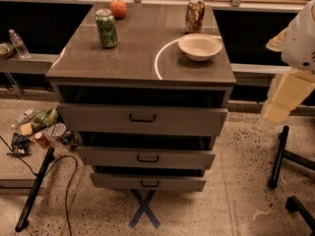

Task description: Move paper bowl near green can

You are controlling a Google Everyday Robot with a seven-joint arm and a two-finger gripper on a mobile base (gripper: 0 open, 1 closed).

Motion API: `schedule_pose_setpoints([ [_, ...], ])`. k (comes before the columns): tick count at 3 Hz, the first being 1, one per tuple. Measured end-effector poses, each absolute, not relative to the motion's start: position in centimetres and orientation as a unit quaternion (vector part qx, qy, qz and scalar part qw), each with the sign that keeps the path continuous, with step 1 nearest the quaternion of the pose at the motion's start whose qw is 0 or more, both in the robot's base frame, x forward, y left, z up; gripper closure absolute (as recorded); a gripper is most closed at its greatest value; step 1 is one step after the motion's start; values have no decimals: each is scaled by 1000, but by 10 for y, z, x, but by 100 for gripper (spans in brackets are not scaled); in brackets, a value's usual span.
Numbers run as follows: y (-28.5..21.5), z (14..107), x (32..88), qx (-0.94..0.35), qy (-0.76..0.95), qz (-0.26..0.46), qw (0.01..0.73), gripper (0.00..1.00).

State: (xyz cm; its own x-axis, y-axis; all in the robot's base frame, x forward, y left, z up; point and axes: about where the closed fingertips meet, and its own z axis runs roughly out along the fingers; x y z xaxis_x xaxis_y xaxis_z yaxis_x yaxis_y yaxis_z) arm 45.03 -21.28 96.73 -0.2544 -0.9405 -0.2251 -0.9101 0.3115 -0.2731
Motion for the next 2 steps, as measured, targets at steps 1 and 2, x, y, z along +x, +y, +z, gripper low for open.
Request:
schedule_pose_setpoints([
  [1,-206,962,490,-545,802,-75,231,0],
  [2,-201,952,530,-510,807,-97,282,0],
])
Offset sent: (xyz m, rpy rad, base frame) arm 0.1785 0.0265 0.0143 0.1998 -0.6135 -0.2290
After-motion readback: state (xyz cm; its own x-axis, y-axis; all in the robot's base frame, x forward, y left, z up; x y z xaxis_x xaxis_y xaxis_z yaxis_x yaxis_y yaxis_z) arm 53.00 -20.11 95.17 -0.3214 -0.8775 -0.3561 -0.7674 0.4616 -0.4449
